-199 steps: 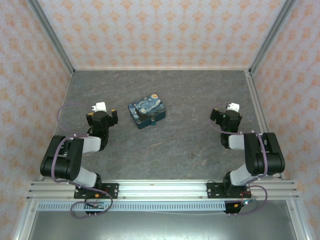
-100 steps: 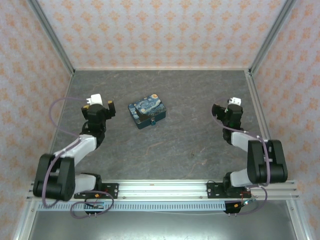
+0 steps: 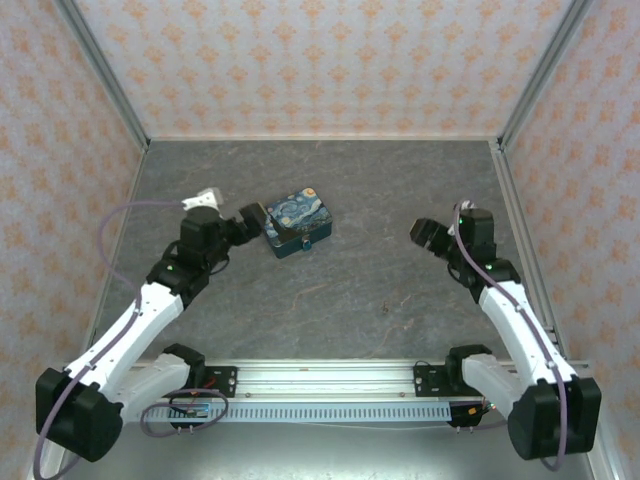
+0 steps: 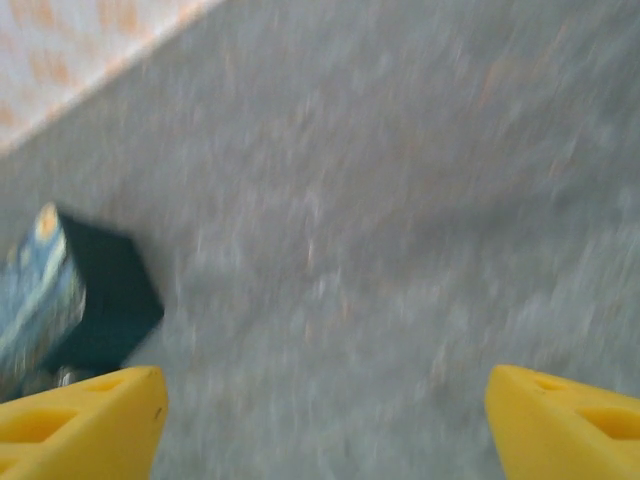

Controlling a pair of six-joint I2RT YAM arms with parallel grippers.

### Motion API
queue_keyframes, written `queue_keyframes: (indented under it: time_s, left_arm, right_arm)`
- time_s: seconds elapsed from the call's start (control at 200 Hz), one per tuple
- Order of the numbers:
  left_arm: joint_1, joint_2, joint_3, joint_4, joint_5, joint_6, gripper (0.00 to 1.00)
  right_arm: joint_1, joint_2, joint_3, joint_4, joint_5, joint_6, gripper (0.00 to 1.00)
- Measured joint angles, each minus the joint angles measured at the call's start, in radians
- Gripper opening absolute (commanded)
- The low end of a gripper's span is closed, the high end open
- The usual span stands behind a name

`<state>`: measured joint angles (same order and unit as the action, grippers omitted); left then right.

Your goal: Unlock the padlock with the key

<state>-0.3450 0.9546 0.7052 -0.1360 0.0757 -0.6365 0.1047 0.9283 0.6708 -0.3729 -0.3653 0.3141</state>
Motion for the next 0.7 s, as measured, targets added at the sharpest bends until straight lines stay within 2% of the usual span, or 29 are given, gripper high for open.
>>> queue_keyframes:
  time_s: [0.095, 0.26, 0.49, 0.701]
  left_arm:
    - [-0.087, -0.008, -0.028, 0.001, 0.015, -0.066, 1.00]
    - [-0.178, 0.039, -0.044, 0.016, 0.014, -0.127, 1.00]
    - [-0.262, 0.131, -0.043, 0.041, -0.013, -0.157, 1.00]
    - [-0.288, 0.169, -0.019, 0.040, -0.037, -0.168, 1.00]
  right_arm:
    - [0.041, -0.046, -0.036, -0.137, -0.044, 0.033, 0.70]
    - [0.170, -0.027, -0.099, -0.240, -0.048, 0.116, 0.63]
    - [0.340, 0.130, -0.099, -0.250, 0.036, 0.169, 0.57]
    - [0.449, 0.205, -0.095, -0.244, 0.112, 0.201, 0.56]
